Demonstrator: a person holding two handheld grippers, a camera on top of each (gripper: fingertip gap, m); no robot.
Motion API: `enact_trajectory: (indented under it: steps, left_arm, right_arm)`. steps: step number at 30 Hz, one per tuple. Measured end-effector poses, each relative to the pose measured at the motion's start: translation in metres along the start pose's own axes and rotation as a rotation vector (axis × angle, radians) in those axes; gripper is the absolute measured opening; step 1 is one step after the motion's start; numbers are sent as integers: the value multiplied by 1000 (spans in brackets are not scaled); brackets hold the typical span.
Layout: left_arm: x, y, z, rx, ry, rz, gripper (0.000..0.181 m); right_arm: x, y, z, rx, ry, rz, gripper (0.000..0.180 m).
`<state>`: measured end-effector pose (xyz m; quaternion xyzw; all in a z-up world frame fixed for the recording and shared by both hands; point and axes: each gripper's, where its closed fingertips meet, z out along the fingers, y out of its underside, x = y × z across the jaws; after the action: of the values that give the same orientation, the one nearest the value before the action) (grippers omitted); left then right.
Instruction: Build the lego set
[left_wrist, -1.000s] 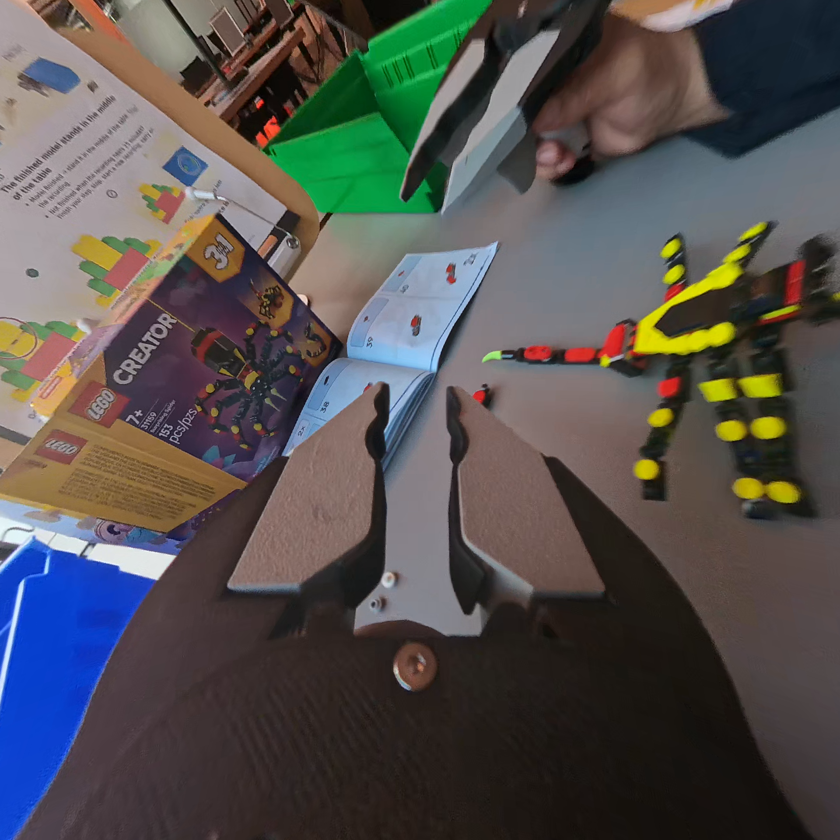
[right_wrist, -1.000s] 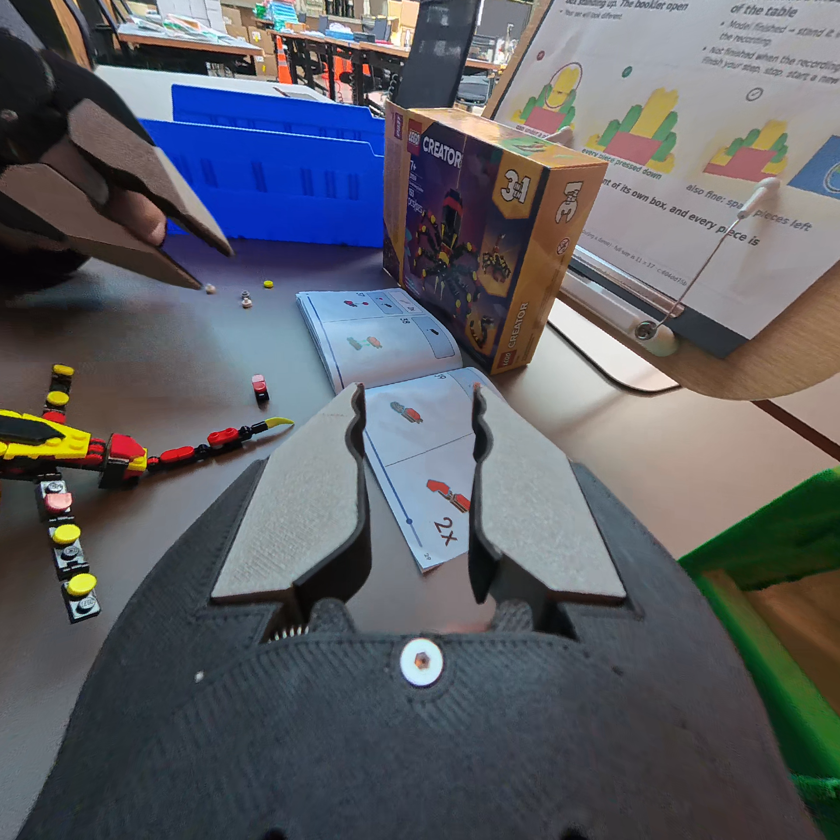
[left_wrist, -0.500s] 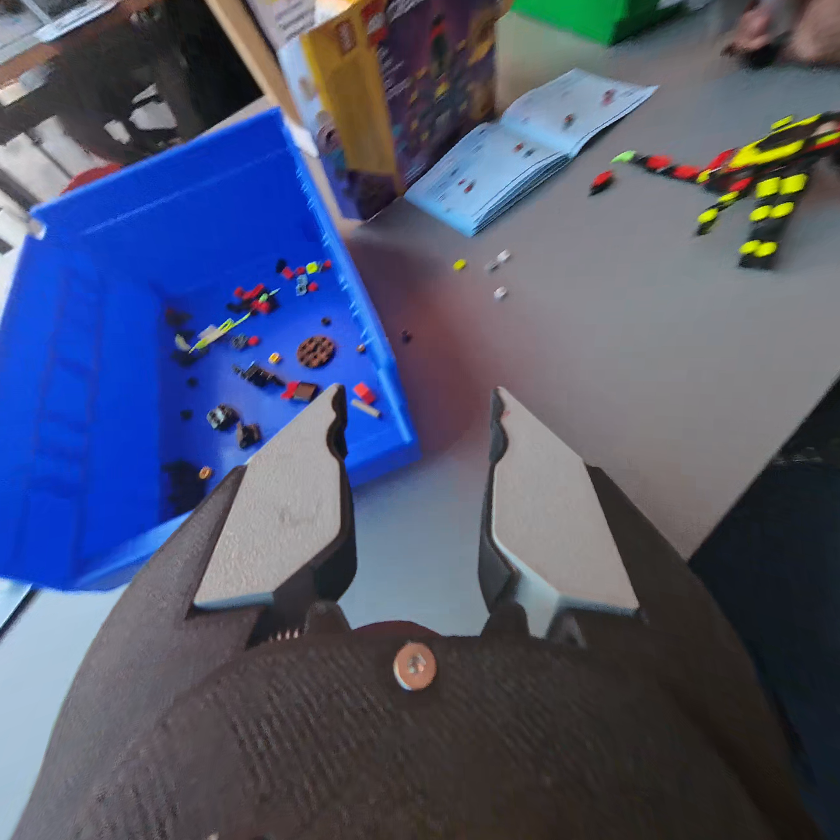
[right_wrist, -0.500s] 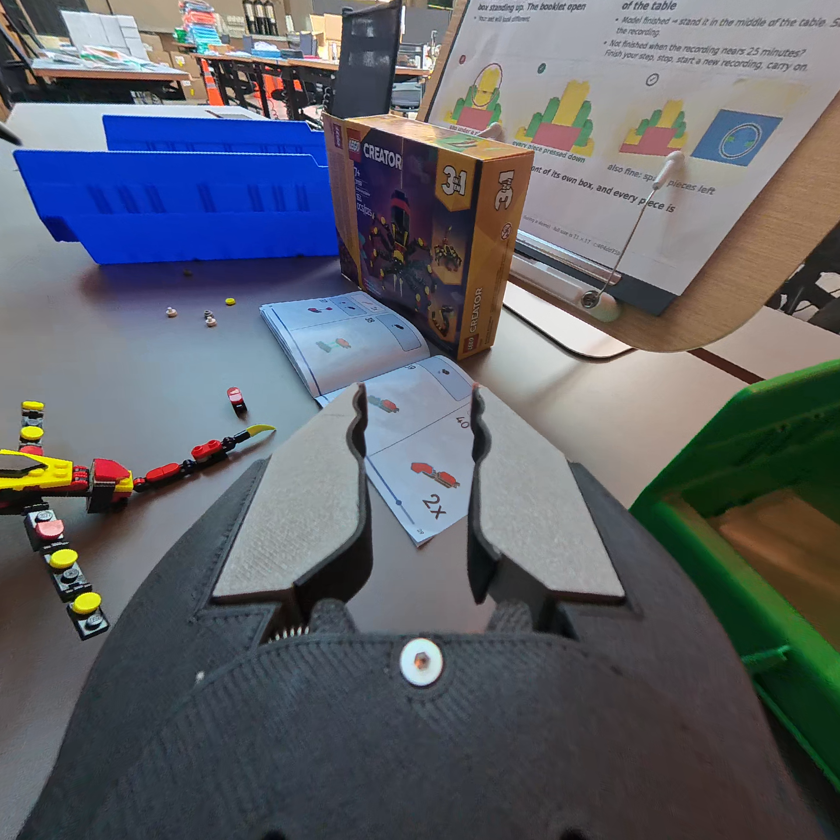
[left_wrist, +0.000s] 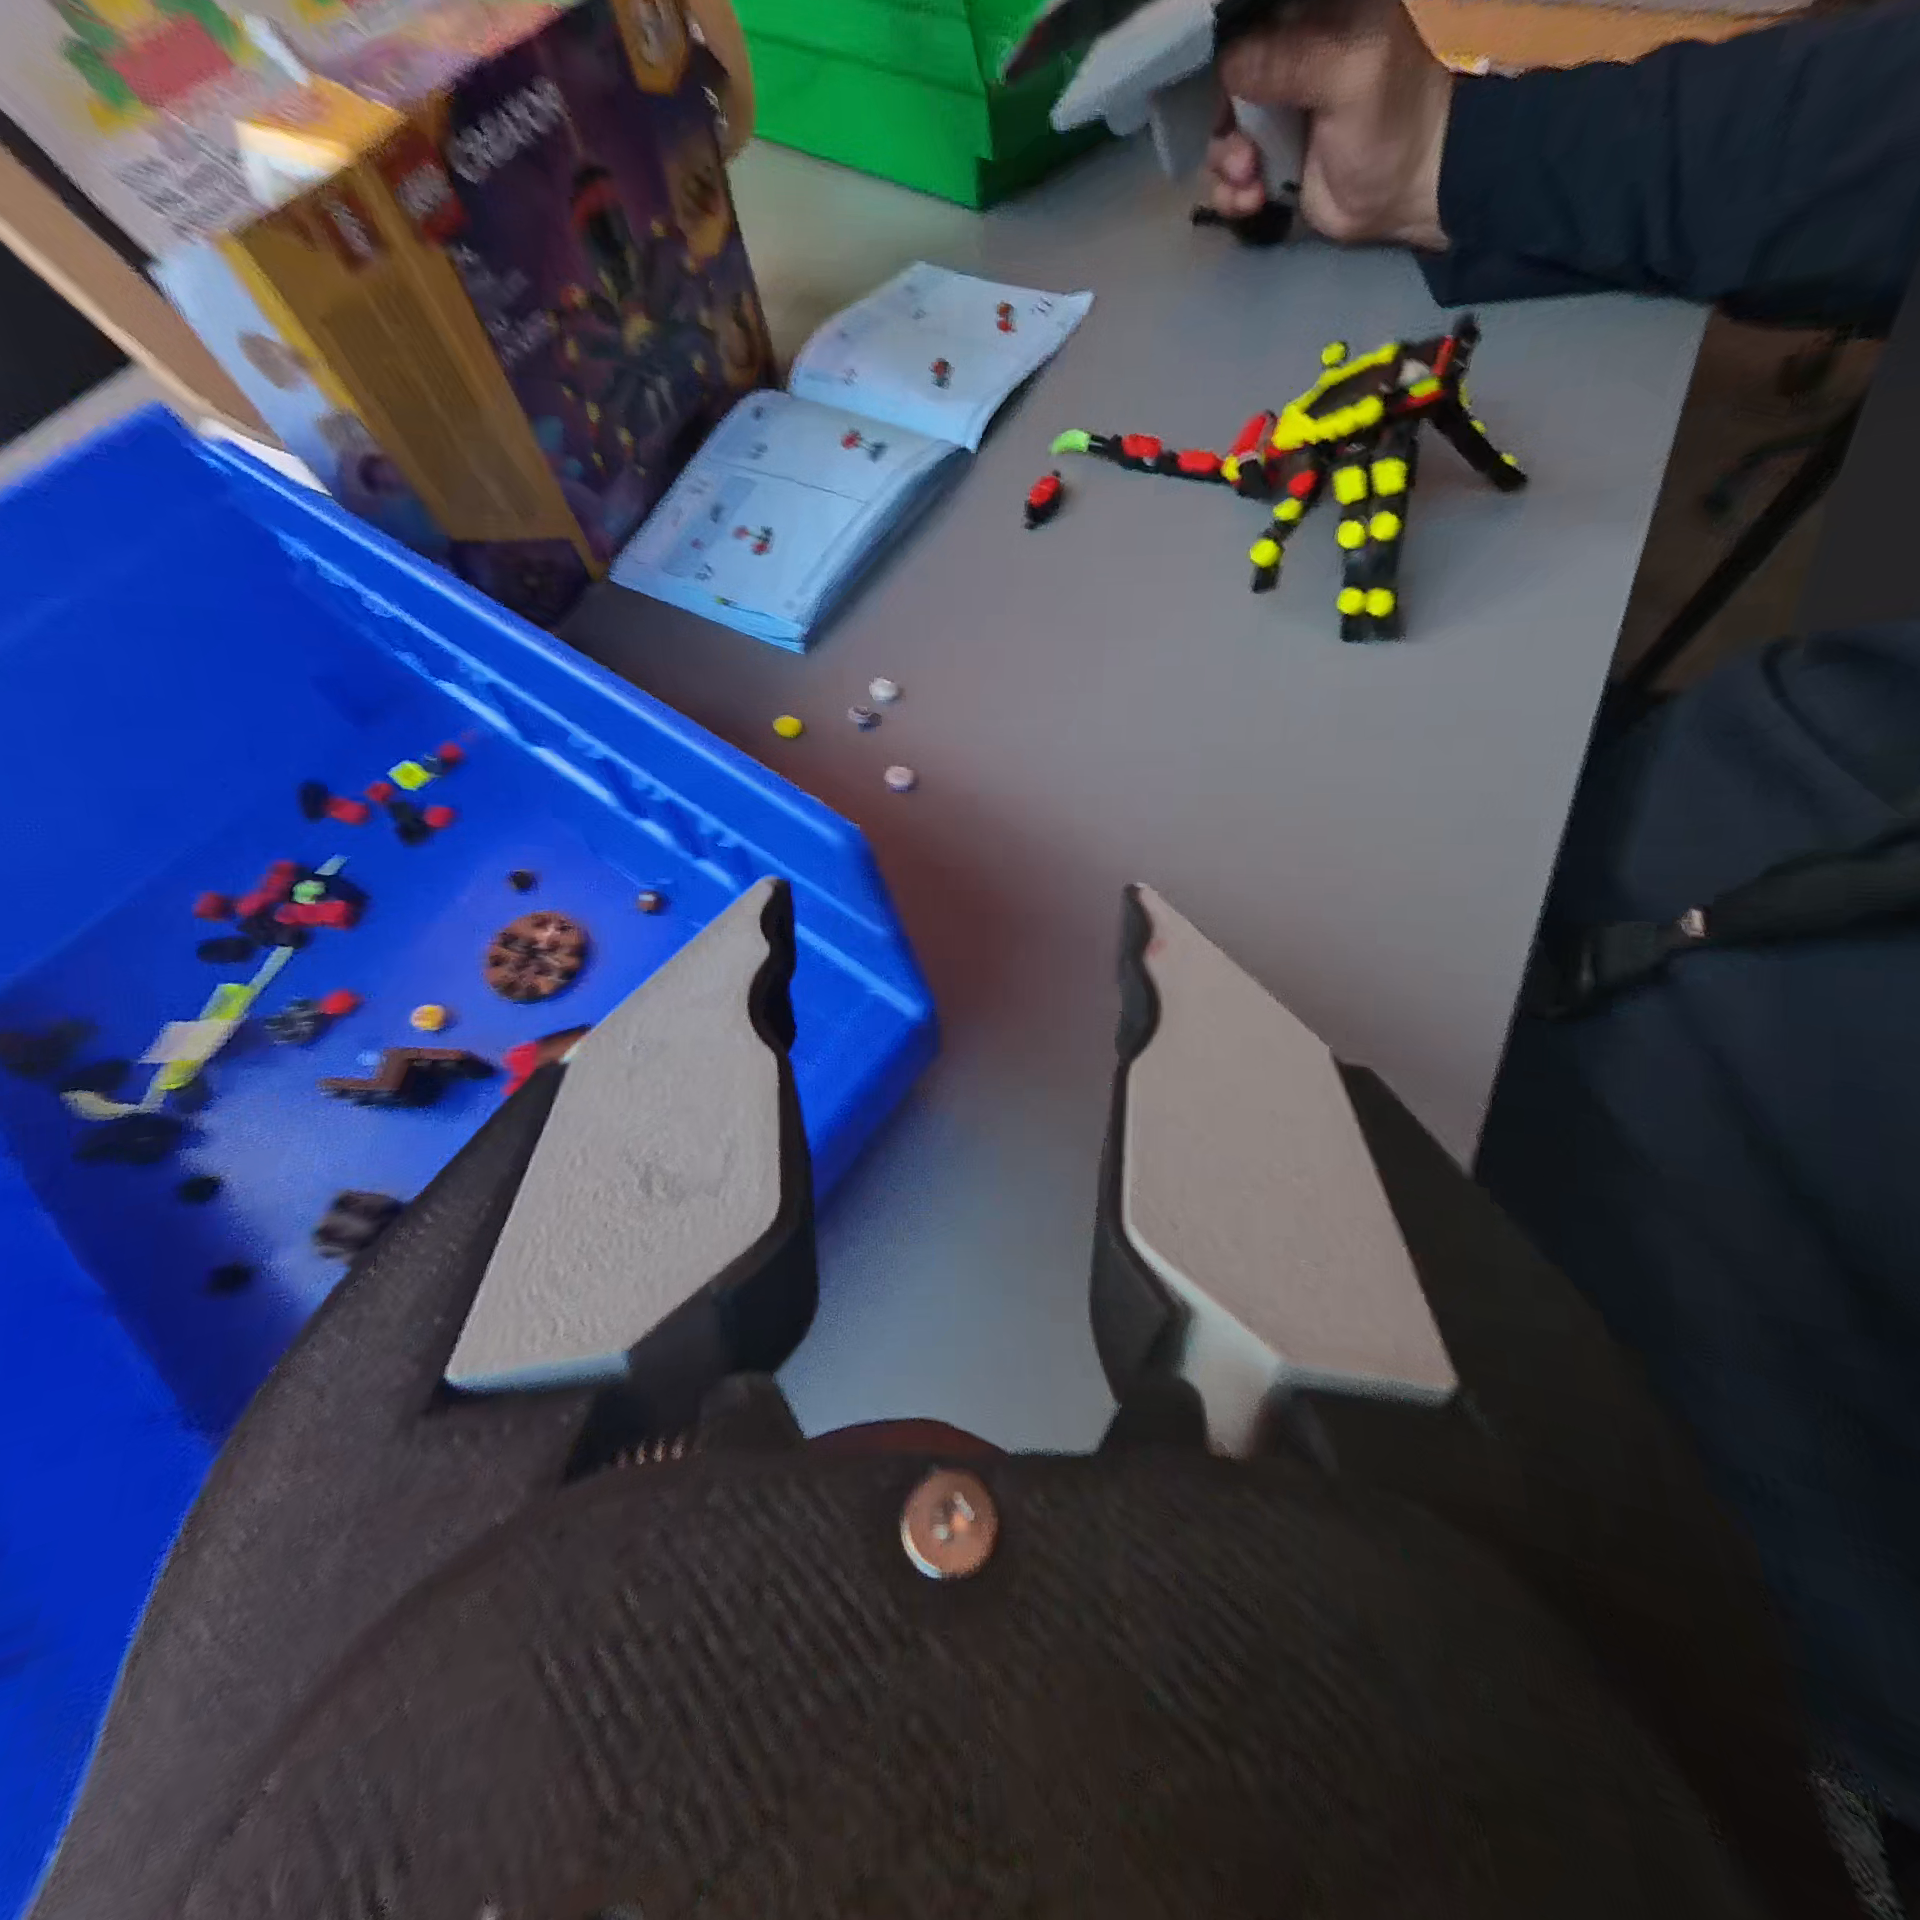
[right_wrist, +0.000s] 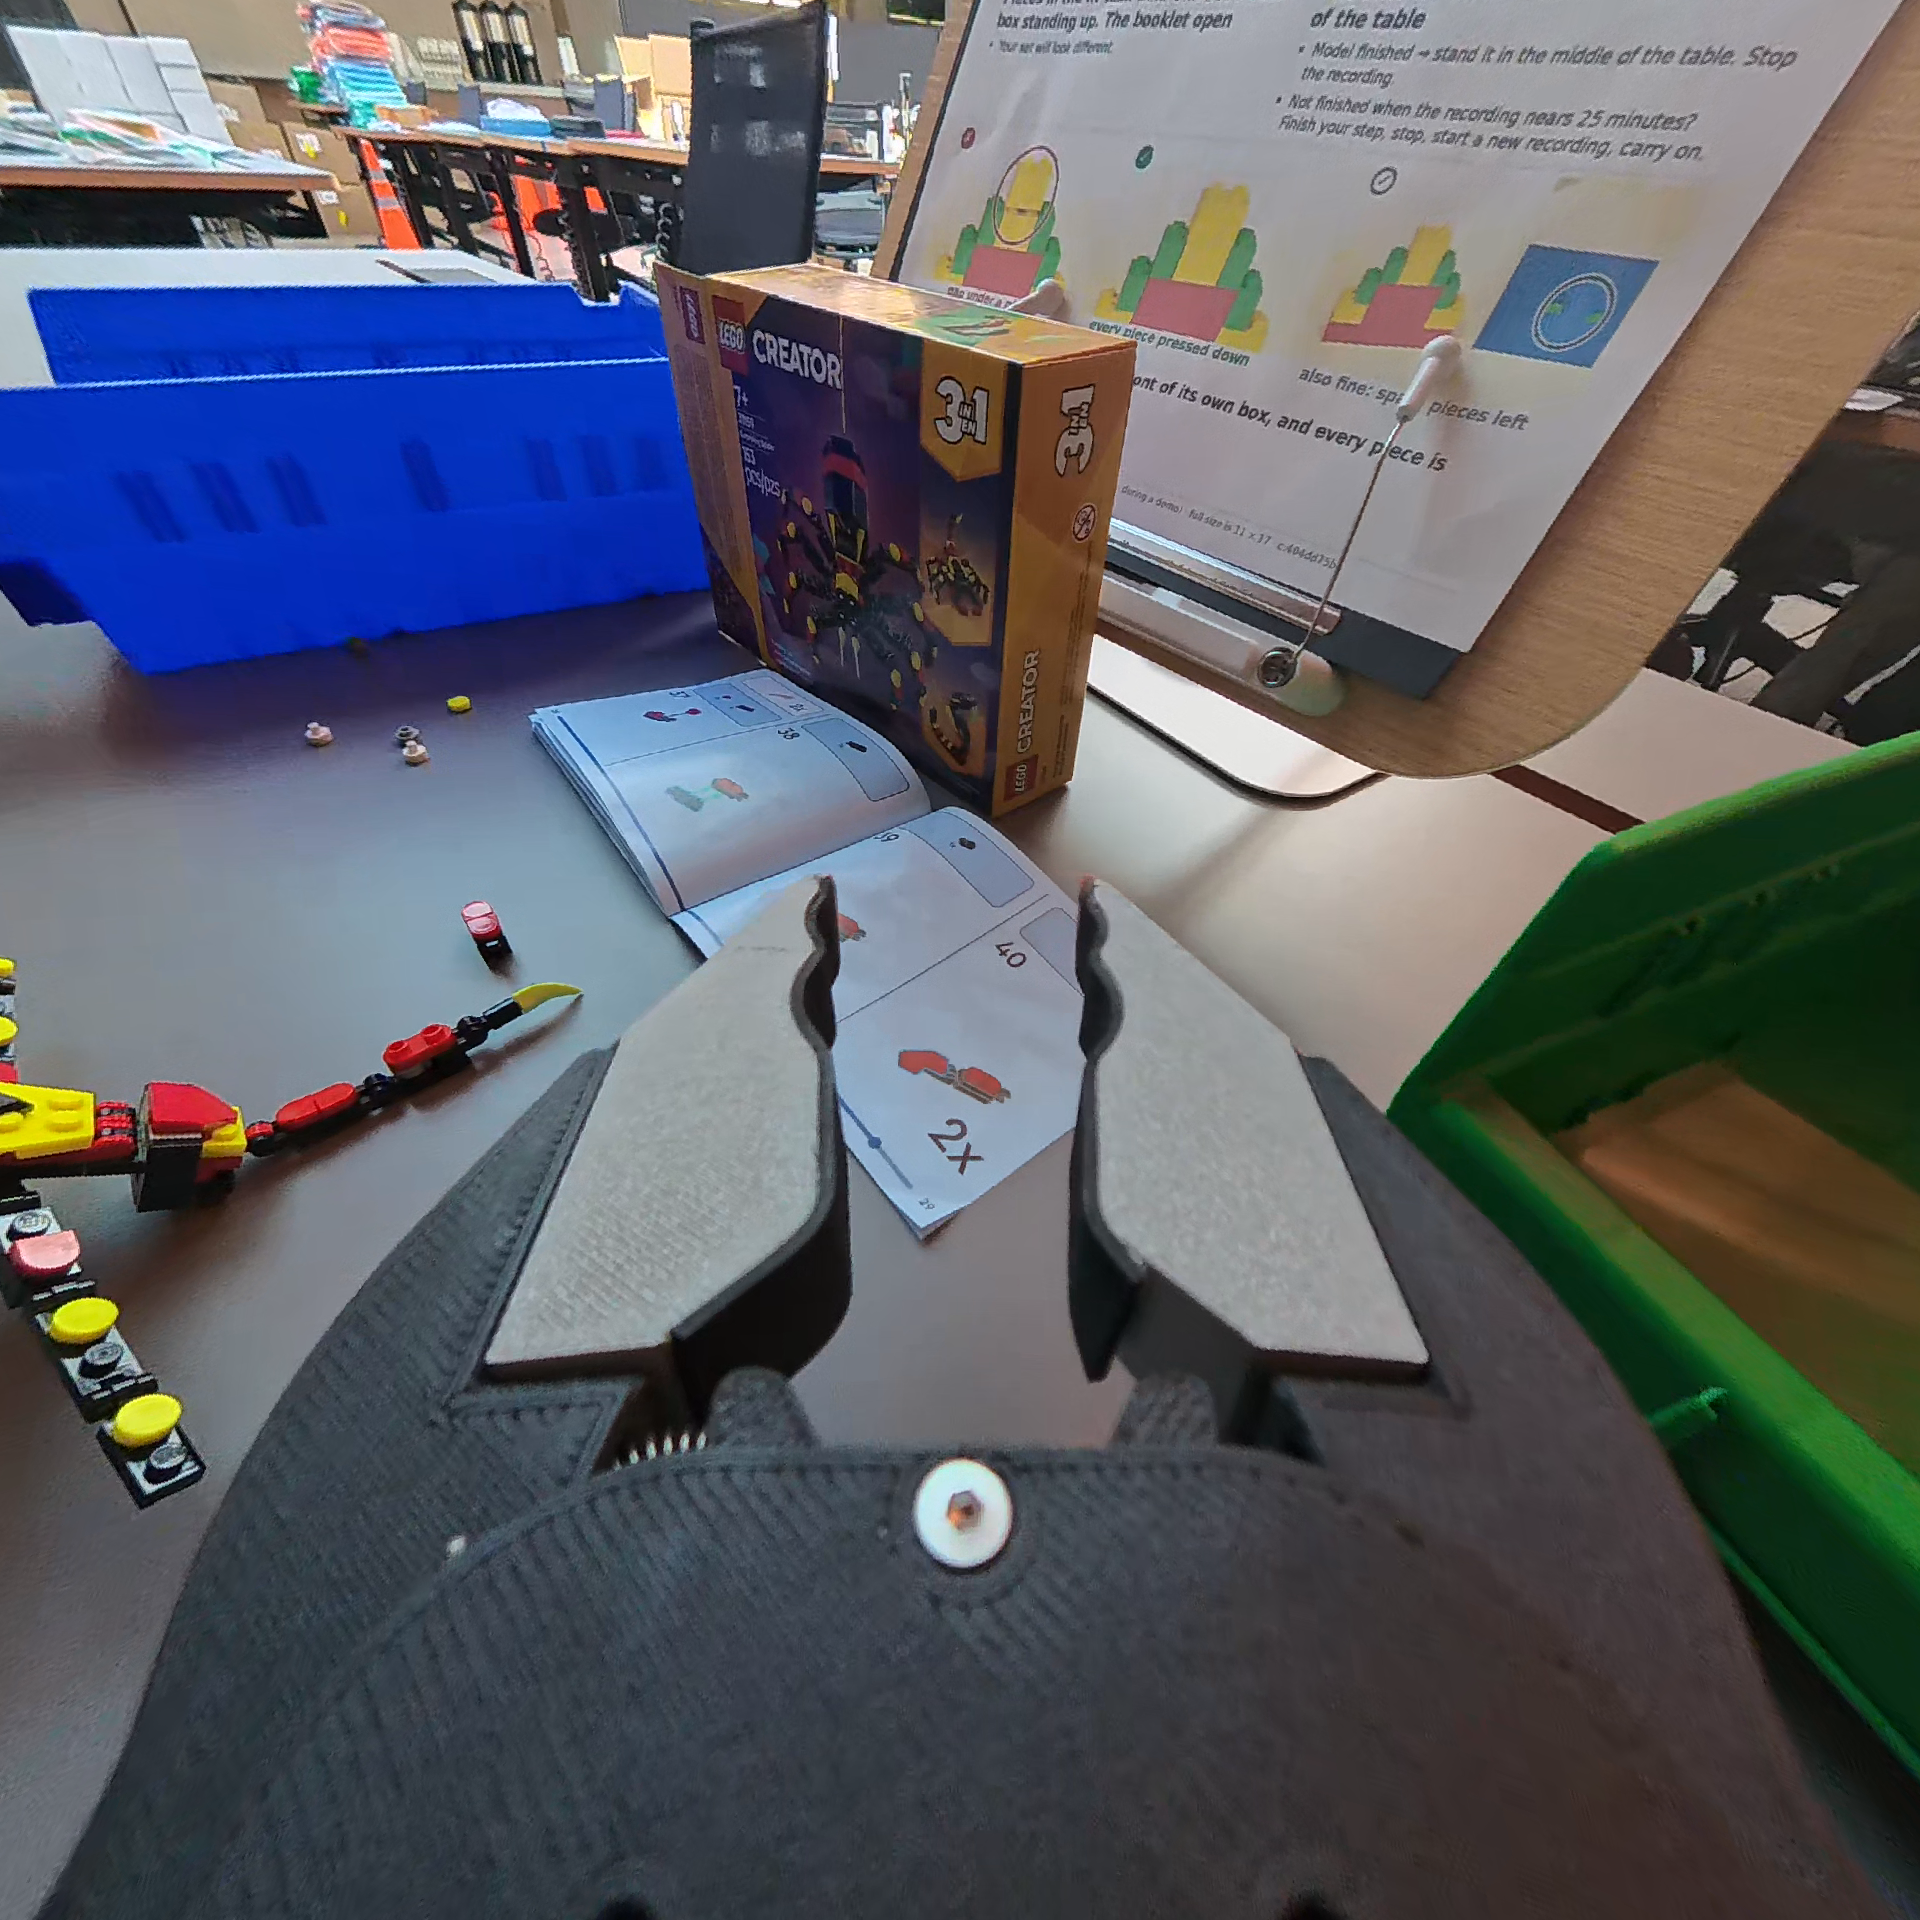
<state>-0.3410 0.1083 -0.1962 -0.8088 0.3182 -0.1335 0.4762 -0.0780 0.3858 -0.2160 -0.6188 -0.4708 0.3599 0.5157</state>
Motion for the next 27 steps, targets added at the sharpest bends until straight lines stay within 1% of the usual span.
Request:
enact_trajectory:
  steps: [1,2,4,5,8,10,12,13,14,16,18,20,21,24,27]
  left_arm:
    - [-15,-6,-6,-1,-39,5,54]
    - [-35,-12,-12,-16,-95,13,49]
    - [-78,-20,-18,-66,-204,40,49]
    - [-98,-24,-18,-88,-231,52,48]
    - [-155,-30,-6,-128,-248,-7,37]
    - [-186,-29,9,-160,-245,-66,37]
    - [-210,-27,26,-176,-276,-97,36]
    - [-216,-25,35,-189,-280,-98,31]
    - [-221,-21,43,-213,-281,-97,21]
    - [-233,-2,56,-307,-303,-112,19]
    - [-231,29,66,-449,-259,-114,16]
    - [-233,50,73,-542,-235,-117,22]
    - [-235,55,76,-557,-232,-130,22]
    - [-238,56,86,-567,-208,-129,23]
    - [-246,64,87,-633,-226,-118,23]
  right_arm:
    - [0,0,0,0,-2,1,43]
    - [0,0,0,-1,-3,1,43]
    - [-1,0,0,-4,-6,2,43]
    - [-1,1,1,-4,-8,2,43]
    - [-1,0,0,-1,-5,0,42]
    - [0,0,0,-2,2,-2,42]
    - [1,0,-1,0,8,0,42]
    - [2,0,-1,0,10,2,42]
    - [2,0,-1,0,11,4,42]
    - [2,0,-1,1,9,7,42]
    - [2,0,-1,3,2,14,42]
    - [2,0,-1,6,-7,24,42]
    - [2,-1,-2,8,-12,28,41]
    - [2,-1,-2,12,-20,36,40]
    - [2,-2,-3,20,-21,35,40]
